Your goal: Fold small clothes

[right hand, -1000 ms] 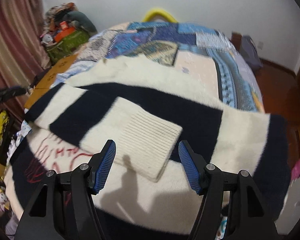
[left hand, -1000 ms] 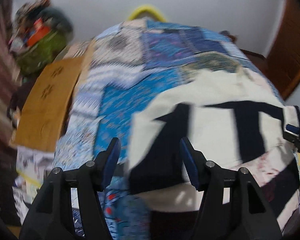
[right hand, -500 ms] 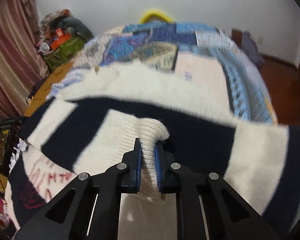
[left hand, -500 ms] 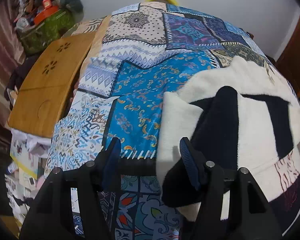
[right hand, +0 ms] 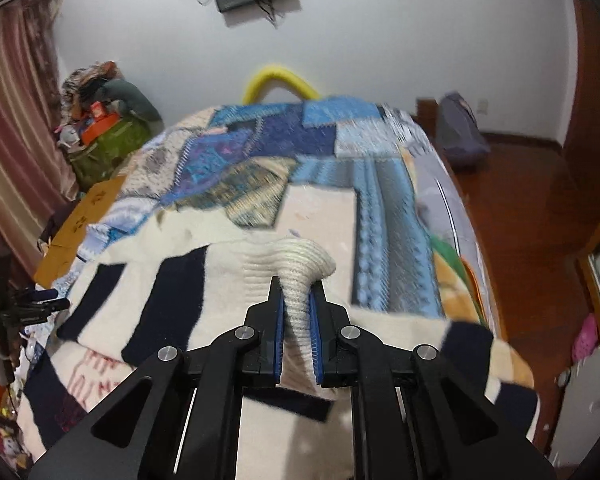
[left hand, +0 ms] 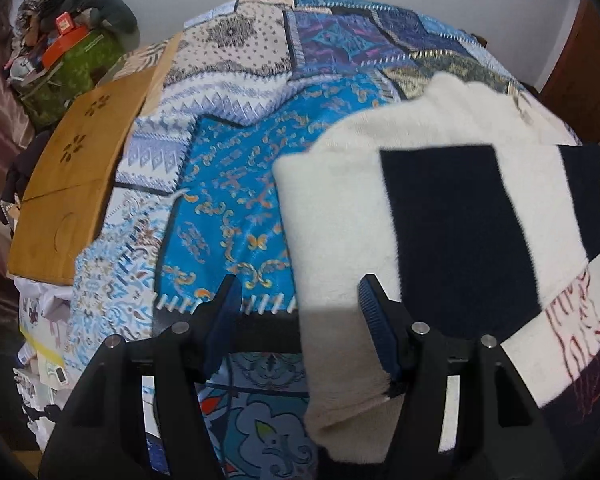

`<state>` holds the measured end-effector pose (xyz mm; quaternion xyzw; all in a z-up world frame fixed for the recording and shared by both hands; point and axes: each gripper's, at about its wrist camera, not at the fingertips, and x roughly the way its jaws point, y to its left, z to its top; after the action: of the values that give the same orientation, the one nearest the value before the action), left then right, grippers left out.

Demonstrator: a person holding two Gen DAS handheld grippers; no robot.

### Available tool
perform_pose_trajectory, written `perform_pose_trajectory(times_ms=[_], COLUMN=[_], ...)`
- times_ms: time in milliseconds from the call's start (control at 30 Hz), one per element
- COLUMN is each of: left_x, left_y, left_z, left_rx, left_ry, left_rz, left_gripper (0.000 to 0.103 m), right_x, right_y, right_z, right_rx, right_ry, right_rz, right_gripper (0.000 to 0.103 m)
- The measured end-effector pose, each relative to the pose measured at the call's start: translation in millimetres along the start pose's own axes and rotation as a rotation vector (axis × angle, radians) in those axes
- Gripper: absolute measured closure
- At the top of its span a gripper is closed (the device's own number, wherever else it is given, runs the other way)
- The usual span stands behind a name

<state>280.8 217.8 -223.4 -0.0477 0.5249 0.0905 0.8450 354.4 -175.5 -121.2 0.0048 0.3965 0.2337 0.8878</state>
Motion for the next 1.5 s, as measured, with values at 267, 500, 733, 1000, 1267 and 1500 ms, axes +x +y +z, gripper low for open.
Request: perform_pose_trajectory(times_ms=[267, 500, 733, 1000, 1267, 1500], left_x=[17, 13, -19, -73, -49, -10], left_y=[-4, -6, -20, -78, -144, -169], left_z=[-8, -10, -3, 18, 27, 27], left_rx=[0.012, 0.030, 0.038, 0.101, 0.175, 0.176], left_ry=[0.013, 0.006, -0.057, -0.184, -0.144, -0.065], left_rz=[0.044, 0.061, 0.040, -0.046, -0.093, -0.089], left_gripper=[0.035, 0.035, 0.035, 0.034, 0.032, 0.032], right_x=[32, 25, -32, -92, -86, -38], right_y=[-20, -26, -31, -64, -125, -156], right_z=[-30, -33, -25, -32, -74, -118], right_rx=[0.025, 0.010, -0.013, 0.040, 0.191, 0.344], right_ry=[0.150, 0.140, 0.035, -0.081, -0.028, 0.143], right_rz=[-0.030, -0.105, -0.131, -0.220, -0.247, -0.195], right_gripper=[0.091, 0.084, 0.053, 0.039, 0.039, 0.039])
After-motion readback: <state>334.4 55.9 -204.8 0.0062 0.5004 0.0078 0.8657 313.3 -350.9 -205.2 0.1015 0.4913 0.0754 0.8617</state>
